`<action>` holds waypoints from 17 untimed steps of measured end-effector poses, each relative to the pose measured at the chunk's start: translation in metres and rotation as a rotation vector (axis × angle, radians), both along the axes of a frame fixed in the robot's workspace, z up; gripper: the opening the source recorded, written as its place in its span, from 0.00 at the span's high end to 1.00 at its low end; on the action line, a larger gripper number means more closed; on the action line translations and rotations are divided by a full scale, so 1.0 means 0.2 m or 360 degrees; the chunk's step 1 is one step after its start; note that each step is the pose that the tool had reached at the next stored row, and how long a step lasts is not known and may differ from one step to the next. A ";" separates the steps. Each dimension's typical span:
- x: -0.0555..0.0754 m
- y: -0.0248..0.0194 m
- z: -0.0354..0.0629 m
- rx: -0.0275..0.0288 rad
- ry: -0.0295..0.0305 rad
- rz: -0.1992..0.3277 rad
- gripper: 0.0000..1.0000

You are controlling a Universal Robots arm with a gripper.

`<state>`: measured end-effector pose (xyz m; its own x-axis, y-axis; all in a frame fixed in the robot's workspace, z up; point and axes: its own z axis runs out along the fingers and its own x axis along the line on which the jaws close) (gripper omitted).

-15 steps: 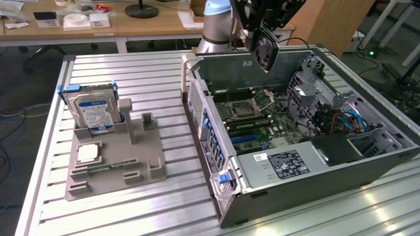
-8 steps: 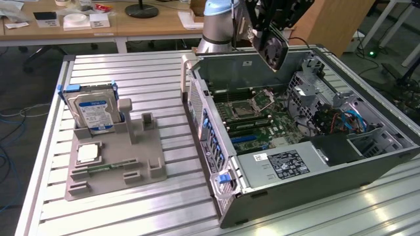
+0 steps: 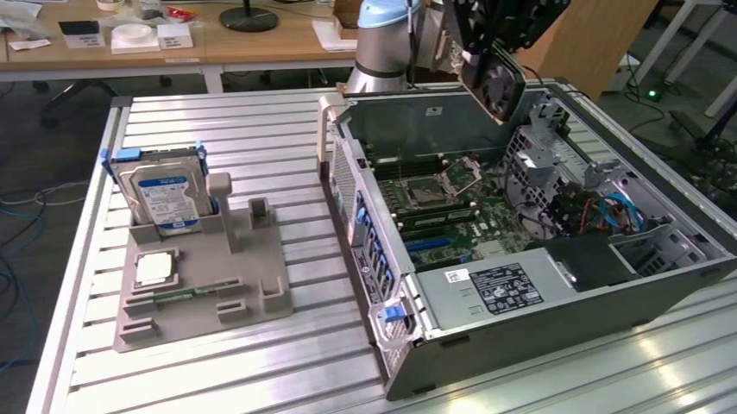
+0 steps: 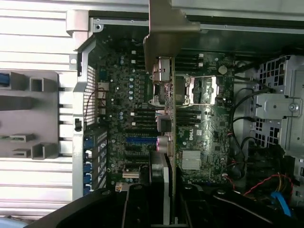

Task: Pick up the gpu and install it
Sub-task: 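Pick up the gpu and move the gpu toward the slot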

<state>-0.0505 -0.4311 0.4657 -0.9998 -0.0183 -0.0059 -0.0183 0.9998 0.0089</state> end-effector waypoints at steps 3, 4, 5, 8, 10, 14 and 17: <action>0.04 0.000 0.000 0.00000 -0.00001 0.0000 0.72; 0.05 0.000 0.000 0.00000 0.00000 0.0000 0.72; 0.06 0.000 0.000 0.00000 0.00000 0.0000 0.72; 0.10 0.000 -0.001 0.00001 0.00000 0.0000 0.72; 0.13 0.000 0.000 -0.00001 0.00000 0.0000 0.72; 0.18 0.000 -0.001 -0.00001 -0.00001 0.0000 0.72; 0.22 0.000 -0.001 0.00001 -0.00001 0.0000 0.72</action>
